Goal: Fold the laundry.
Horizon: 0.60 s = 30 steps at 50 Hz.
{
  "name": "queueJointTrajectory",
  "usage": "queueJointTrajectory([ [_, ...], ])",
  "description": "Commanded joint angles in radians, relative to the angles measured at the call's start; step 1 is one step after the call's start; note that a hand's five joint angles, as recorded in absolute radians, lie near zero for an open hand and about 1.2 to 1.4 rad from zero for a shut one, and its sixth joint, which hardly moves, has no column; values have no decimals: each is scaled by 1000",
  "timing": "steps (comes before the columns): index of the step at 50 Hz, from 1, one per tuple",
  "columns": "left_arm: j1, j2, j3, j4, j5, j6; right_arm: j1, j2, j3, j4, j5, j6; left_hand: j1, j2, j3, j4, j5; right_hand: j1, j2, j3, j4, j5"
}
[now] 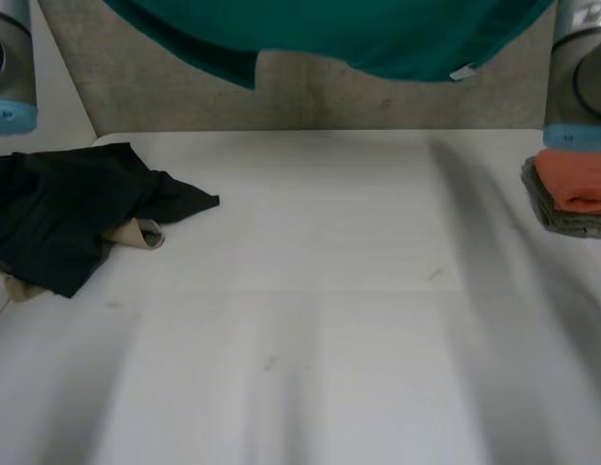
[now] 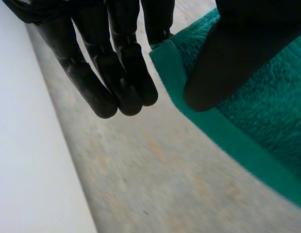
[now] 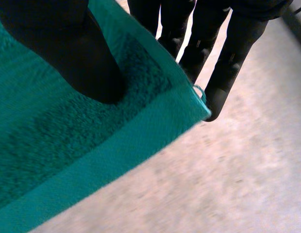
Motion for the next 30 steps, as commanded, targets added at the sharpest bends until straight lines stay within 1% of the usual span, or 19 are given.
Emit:
queueJointTrajectory([
  [1,2,44,-277,38,68,1,7,-28,199,69,-60,18,235,197,205,197,223,246,219,208,198,210],
  [5,3,51,-416,47,99,14,7,-14,282,112,-83,18,235,197,205,197,223,246,219,208,198,210],
  [8,8,51,-492,41,106,28,6,8,326,136,-83,12,235,197,205,197,223,246,219,208,198,210],
  [12,14,57,-605,23,116,74,-5,40,394,214,-88,1,235,197,205,197,223,246,219,208,198,210],
  [16,26,96,-728,-46,119,149,-25,40,461,317,-89,-26,235,197,205,197,223,246,219,208,198,210],
  [17,32,125,-774,-89,119,187,-33,28,490,364,-94,-43,235,197,205,197,223,246,219,208,198,210],
  [20,40,175,-849,-166,120,250,-45,-6,537,434,-106,-78,235,197,205,197,223,246,219,208,198,210],
  [21,44,210,-900,-225,123,296,-59,-38,569,485,-112,-110,235,197,205,197,223,246,219,208,198,210],
  [24,48,265,-975,-319,128,376,-86,-103,627,573,-122,-169,235,197,205,197,223,246,219,208,198,210],
  [25,51,303,-1025,-391,125,433,-106,-142,667,637,-125,-221,235,197,205,197,223,246,219,208,198,210],
  [27,57,343,-1078,-463,123,490,-126,-179,708,711,-125,-287,235,197,205,197,223,246,219,208,198,210],
  [28,63,377,-1136,-526,128,545,-138,-196,730,751,-123,-320,235,197,205,197,223,246,219,208,198,210],
  [29,66,394,-1167,-554,128,572,-160,-225,777,829,-122,-395,235,197,205,197,223,246,219,208,198,210],
  [30,69,409,-1197,-581,128,602,-172,-239,803,869,-122,-431,235,197,205,197,223,246,219,208,198,210],
])
